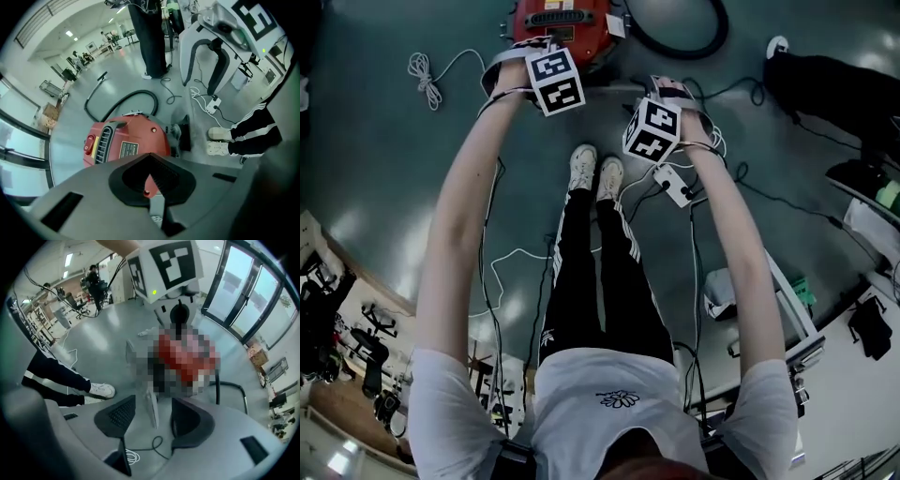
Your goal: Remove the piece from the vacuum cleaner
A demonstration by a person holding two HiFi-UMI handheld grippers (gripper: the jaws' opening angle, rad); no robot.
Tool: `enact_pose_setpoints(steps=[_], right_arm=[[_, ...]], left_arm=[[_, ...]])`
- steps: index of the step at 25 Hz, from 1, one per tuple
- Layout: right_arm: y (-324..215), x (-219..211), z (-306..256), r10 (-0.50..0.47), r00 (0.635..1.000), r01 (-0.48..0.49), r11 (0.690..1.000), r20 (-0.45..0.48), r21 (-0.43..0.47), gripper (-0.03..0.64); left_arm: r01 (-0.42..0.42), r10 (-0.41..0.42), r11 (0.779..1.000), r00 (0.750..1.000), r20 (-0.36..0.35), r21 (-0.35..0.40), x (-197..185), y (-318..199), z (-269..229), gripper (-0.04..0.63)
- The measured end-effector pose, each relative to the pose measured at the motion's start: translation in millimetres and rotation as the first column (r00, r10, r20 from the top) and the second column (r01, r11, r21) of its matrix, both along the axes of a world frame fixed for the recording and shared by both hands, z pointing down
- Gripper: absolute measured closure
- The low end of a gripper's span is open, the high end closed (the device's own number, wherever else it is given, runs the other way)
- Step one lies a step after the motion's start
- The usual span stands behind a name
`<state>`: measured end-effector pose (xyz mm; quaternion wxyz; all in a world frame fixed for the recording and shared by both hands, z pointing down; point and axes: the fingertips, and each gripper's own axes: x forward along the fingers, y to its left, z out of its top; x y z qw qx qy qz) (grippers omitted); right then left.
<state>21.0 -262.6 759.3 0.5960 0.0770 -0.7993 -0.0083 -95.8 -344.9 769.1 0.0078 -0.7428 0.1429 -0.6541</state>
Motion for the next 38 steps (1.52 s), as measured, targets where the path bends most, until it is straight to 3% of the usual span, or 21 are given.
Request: enact_pose_setpoints(steps=[3, 6, 9, 16, 17, 18, 21, 25, 28, 32, 34, 36, 38], right_arm=[[1, -2, 26, -0.022, 0.999, 0.020, 0.999, -0.045, -0.034, 0.383], [1, -6, 45, -0.052, 0.996, 0.049, 0.998, -0.067, -0.047, 0.383], [1, -10, 62, -0.078, 0.993, 0.074, 0.996, -0.093, -0.046, 0.385], [8, -1, 97, -0.151, 0.958, 0.149, 0.988, -0.242, -0.028, 0.387], [8, 0, 98, -0.136, 0.957, 0.140, 0.990, -0.254, -0.006, 0.453], [7, 0, 97, -0.115, 0.959, 0.122, 0.992, -0.258, 0.012, 0.593], [16, -3, 96, -0.078, 0.968, 0.078, 0.997, -0.239, -0.007, 0.594], [38, -11, 98, -0.100, 0.970, 0.100, 0.995, -0.220, -0.010, 0.594], [50, -18, 100, -0.065, 0.978, 0.068, 0.998, -0.197, 0.006, 0.595], [59, -18, 100, -0.036, 0.985, 0.030, 0.999, -0.171, -0.038, 0.595], [63, -20, 98, -0.080, 0.981, 0.076, 0.997, -0.177, -0.029, 0.595], [65, -21, 97, -0.187, 0.957, 0.196, 0.980, -0.220, 0.020, 0.595], [65, -21, 99, -0.239, 0.940, 0.254, 0.967, -0.243, 0.034, 0.595]], left_arm=[[0.014, -0.015, 0.999, 1.000, -0.015, -0.035, -3, 2, 14, 0.591], [0.020, -0.020, 1.000, 0.998, -0.051, -0.009, -3, 1, 14, 0.591], [-0.010, 0.010, 1.000, 1.000, -0.021, 0.008, -2, 2, 13, 0.591], [-0.076, 0.078, 0.996, 0.995, 0.057, -0.039, 1, 4, 12, 0.591], [-0.075, 0.078, 0.996, 0.995, 0.064, -0.039, 1, 4, 12, 0.591], [-0.073, 0.075, 0.997, 0.995, 0.065, -0.037, 1, 4, 12, 0.591], [-0.061, 0.061, 0.998, 0.997, 0.044, -0.012, 1, 3, 9, 0.591], [-0.037, 0.037, 0.999, 0.999, 0.016, 0.000, -1, 2, 9, 0.591], [-0.045, 0.045, 0.999, 0.999, 0.023, -0.006, 0, 3, 10, 0.591], [-0.050, 0.050, 0.999, 0.998, 0.042, 0.011, 5, 5, 11, 0.591], [-0.046, 0.046, 0.999, 0.998, 0.046, 0.016, 3, 5, 10, 0.591], [-0.038, 0.037, 0.999, 0.999, 0.039, 0.010, 3, 5, 10, 0.591], [-0.030, 0.030, 1.000, 0.999, 0.036, 0.004, 4, 4, 10, 0.591]])
